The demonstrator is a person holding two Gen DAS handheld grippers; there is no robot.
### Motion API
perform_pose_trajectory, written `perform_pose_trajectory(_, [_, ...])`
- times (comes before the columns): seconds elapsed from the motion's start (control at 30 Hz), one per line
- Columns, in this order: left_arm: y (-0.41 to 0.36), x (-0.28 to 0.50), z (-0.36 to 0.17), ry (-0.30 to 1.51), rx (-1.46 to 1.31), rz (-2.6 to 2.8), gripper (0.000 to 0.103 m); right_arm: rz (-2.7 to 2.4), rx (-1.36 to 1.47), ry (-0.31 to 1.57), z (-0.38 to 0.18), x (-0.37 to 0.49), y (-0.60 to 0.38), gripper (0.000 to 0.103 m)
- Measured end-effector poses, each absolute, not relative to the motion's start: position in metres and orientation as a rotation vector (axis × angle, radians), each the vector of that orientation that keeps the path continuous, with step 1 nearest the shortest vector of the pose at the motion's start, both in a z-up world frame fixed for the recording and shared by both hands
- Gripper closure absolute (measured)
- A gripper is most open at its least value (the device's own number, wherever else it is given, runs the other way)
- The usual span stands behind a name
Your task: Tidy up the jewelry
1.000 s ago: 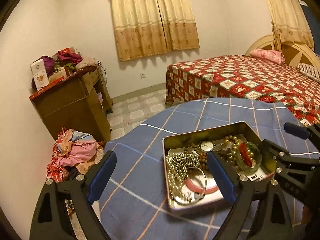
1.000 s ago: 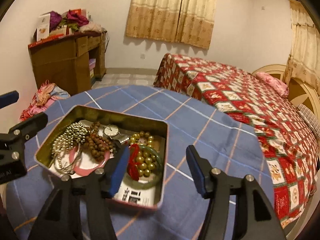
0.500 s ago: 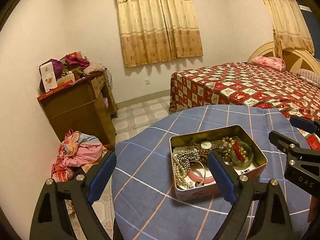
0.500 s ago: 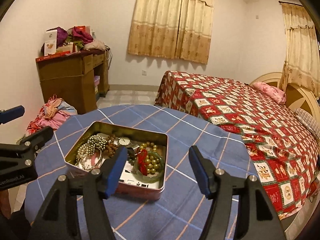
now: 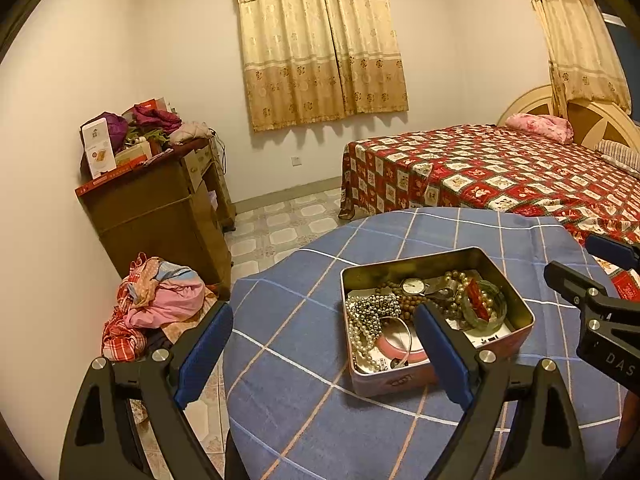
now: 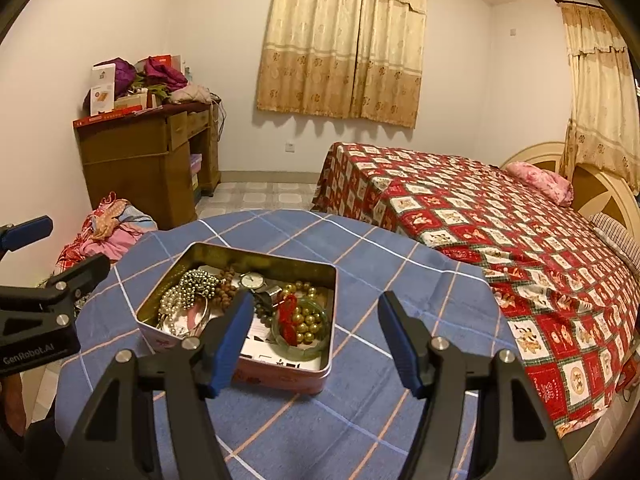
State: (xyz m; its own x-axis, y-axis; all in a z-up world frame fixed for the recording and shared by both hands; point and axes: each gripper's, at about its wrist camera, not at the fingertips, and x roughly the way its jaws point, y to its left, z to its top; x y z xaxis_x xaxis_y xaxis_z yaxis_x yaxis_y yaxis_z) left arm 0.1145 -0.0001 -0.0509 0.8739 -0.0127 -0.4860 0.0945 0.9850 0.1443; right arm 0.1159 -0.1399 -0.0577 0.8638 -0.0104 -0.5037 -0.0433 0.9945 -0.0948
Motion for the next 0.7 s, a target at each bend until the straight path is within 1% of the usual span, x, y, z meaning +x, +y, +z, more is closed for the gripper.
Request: perform_pose_trajectory(0.7, [0.0053, 0.1136, -0.0510, 0.505, 0.159, -0.055, 0.011, 0.019, -0.103, 0.518, -0.0521, 0.1143, -0.1388, 0.034])
